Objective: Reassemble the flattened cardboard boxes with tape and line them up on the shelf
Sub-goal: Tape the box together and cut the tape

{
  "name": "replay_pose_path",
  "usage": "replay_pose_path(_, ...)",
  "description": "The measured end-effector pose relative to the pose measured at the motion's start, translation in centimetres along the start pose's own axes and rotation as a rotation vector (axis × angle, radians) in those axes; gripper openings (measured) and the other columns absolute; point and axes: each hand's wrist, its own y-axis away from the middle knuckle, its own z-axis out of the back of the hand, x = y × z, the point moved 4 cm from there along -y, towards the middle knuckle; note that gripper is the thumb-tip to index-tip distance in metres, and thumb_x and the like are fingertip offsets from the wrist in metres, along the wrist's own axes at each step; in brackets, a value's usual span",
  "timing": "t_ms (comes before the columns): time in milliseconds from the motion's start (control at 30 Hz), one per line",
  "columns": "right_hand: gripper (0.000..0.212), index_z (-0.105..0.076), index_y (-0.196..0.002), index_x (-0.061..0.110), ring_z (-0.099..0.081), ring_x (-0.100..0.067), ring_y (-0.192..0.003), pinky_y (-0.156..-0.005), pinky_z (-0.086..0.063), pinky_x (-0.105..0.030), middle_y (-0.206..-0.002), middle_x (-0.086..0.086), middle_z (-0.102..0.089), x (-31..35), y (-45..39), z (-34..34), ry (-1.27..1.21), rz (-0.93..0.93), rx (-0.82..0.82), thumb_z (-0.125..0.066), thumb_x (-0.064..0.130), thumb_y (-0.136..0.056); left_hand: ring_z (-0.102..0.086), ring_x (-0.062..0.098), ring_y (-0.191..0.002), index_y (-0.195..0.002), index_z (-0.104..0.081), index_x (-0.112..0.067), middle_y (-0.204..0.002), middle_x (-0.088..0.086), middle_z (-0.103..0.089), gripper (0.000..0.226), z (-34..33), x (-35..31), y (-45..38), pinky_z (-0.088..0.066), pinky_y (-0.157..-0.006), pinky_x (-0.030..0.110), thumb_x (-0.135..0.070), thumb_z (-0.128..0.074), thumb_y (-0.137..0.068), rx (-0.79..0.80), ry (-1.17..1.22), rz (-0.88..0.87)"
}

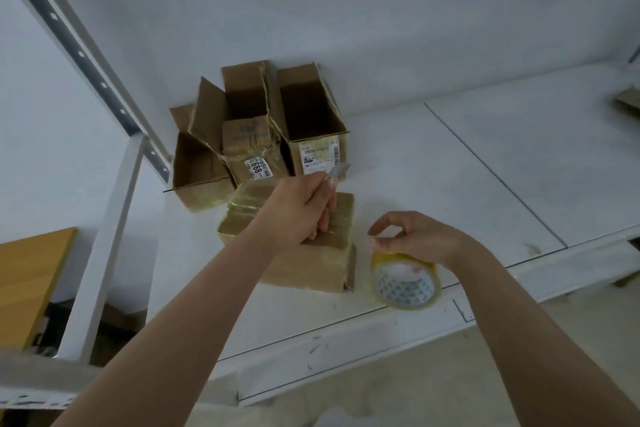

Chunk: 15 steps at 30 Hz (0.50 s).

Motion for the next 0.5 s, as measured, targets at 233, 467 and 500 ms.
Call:
replay_pose_path(233,0.008,-0.071,-0.083,0.033,-0.07,-0.025,-0.085,-0.074,-0.058,-0.041,-0.085,0.0,-0.071,-0.8,1.0,0.5,-0.177,0.109,-0.113,-0.067,0.037,-0.089,-0.053,-0.001,-0.05,-0.065,-0.052,-0.02,-0.058,-0.012,-0.059,0.045,0.2,-2.8,0.2,-0.041,-0.058,0.015,-0.037,-0.037,-0.104,0.162,-0.189,-0.035)
replay_pose_path(467,0.011,-0.072,-0.079,0.026,-0.068,-0.023,-0.082,-0.064,-0.057,-0.032,-0.085,-0.001,-0.07,-0.9,1.3,0.6,-0.226,0.064,-0.247,-0.073,0.035,-0.085,-0.05,0.016,-0.08,-0.08,-0.053,-0.015,-0.083,0.0,-0.052,0.036,-2.7,-5.8,-0.7,-0.033,-0.063,0.028,-0.032,-0.034,-0.105,0.501,-0.733,0.087)
replay_pose_path(500,0.011,-0.072,-0.078,0.026,-0.068,-0.021,-0.079,-0.058,-0.055,-0.028,-0.084,-0.001,-0.07,-0.9,1.4,0.9,-0.24,0.063,-0.275,-0.074,0.035,-0.084,-0.053,0.019,-0.086,-0.087,-0.058,-0.011,-0.089,0.003,-0.055,0.034,-2.9,-5.9,-0.9,-0.035,-0.067,0.028,-0.03,-0.035,-0.104,0.521,-0.775,0.105)
